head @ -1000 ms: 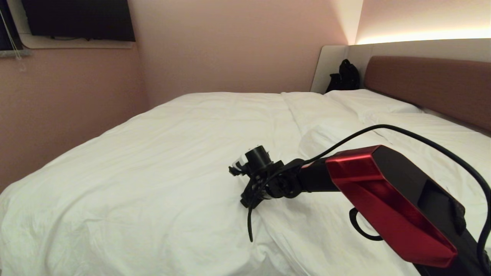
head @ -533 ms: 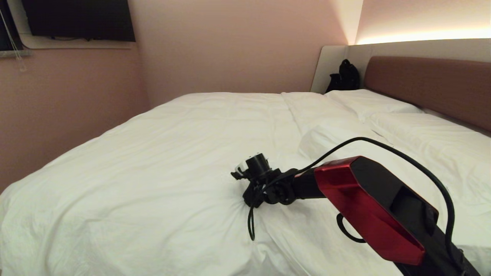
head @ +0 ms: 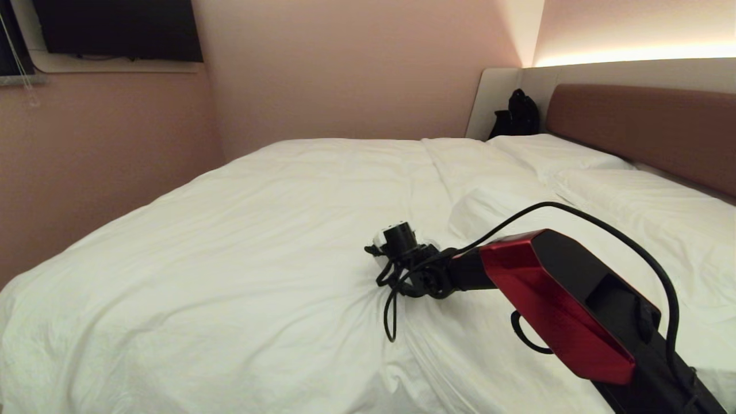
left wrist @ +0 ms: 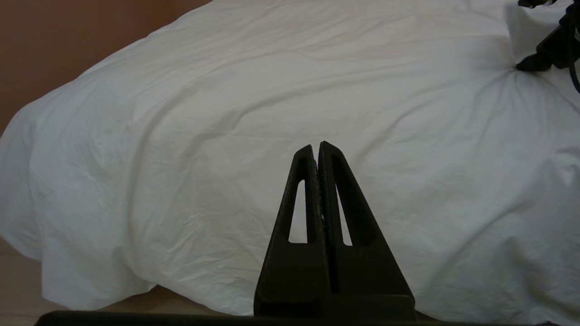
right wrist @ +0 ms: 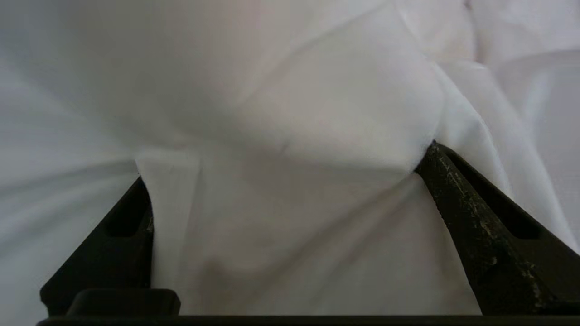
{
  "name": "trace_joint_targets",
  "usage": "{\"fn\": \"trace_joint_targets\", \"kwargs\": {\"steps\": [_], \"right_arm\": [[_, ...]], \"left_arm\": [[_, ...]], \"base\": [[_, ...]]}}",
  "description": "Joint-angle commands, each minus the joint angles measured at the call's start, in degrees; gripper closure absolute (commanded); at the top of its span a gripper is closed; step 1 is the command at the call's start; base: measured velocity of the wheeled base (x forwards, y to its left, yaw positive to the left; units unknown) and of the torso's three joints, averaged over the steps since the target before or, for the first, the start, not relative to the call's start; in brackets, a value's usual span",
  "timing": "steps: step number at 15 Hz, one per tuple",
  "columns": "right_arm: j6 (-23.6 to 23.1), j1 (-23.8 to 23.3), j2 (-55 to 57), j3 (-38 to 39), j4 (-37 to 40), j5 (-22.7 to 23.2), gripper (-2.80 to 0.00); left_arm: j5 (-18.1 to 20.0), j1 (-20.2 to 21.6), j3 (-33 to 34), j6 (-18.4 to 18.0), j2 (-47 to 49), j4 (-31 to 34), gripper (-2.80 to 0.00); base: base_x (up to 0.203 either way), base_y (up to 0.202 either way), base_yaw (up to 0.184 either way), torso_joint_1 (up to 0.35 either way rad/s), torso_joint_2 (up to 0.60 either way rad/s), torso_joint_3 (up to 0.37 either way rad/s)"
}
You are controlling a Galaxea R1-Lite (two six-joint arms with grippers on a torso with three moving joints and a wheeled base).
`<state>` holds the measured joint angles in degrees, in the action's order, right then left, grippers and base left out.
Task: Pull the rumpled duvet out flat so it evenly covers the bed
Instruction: Flatten the corners of the folded blanket
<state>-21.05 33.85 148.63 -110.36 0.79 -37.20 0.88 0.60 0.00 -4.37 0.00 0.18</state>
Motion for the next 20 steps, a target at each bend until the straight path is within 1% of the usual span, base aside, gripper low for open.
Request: {"fn": "trace_joint_targets", "kwargs": {"steps": [1,3,5,7,10,11,12,16,20], "right_arm": [[-0.28,-0.98,-0.33,-0.03,-0.52,-8.87,-2.8],[-0.22,-1.91,-0.55,-0.03,-0.92,-11.34,-2.8],[-0.3,-2.56,-0.71,-0.03,-0.87,-12.81,-2.8],[-0.3,-3.53,-0.71,-0.03,-0.79,-12.64,-2.8],[-0.04,-3.79,-0.71,-0.03,-0.79,-12.2,-2.8],[0.0,-3.79,-0.71,-0.03,-0.87,-12.11,-0.79],[0.14,-3.79,-0.71,-0.03,-0.87,-12.11,0.0],[0.66,-3.79,-1.94,-0.03,-0.87,-12.11,0.0],[1.77,-3.75,-6.29,0.15,-0.79,-12.16,0.0]], "left_arm": [[0.0,0.02,0.0,-0.03,0.0,-0.01,0.0],[0.0,0.02,0.0,-0.03,0.0,-0.01,0.0],[0.0,0.02,0.0,-0.03,0.0,-0.01,0.0],[0.0,0.02,0.0,-0.03,0.0,-0.01,0.0],[0.0,0.02,0.0,-0.03,0.0,-0.01,0.0],[0.0,0.02,0.0,-0.03,0.0,-0.01,0.0],[0.0,0.11,0.0,-0.03,0.0,-0.01,0.0],[0.0,0.02,0.0,-0.03,0.0,-0.01,0.0],[0.0,0.02,0.0,-0.03,0.0,-0.01,0.0]], "base": [[0.0,0.0,0.0,0.0,0.0,0.0],[0.0,0.0,0.0,0.0,0.0,0.0],[0.0,0.0,0.0,0.0,0.0,0.0],[0.0,0.0,0.0,0.0,0.0,0.0],[0.0,0.0,0.0,0.0,0.0,0.0],[0.0,0.0,0.0,0.0,0.0,0.0],[0.0,0.0,0.0,0.0,0.0,0.0],[0.0,0.0,0.0,0.0,0.0,0.0],[0.0,0.0,0.0,0.0,0.0,0.0]]}}
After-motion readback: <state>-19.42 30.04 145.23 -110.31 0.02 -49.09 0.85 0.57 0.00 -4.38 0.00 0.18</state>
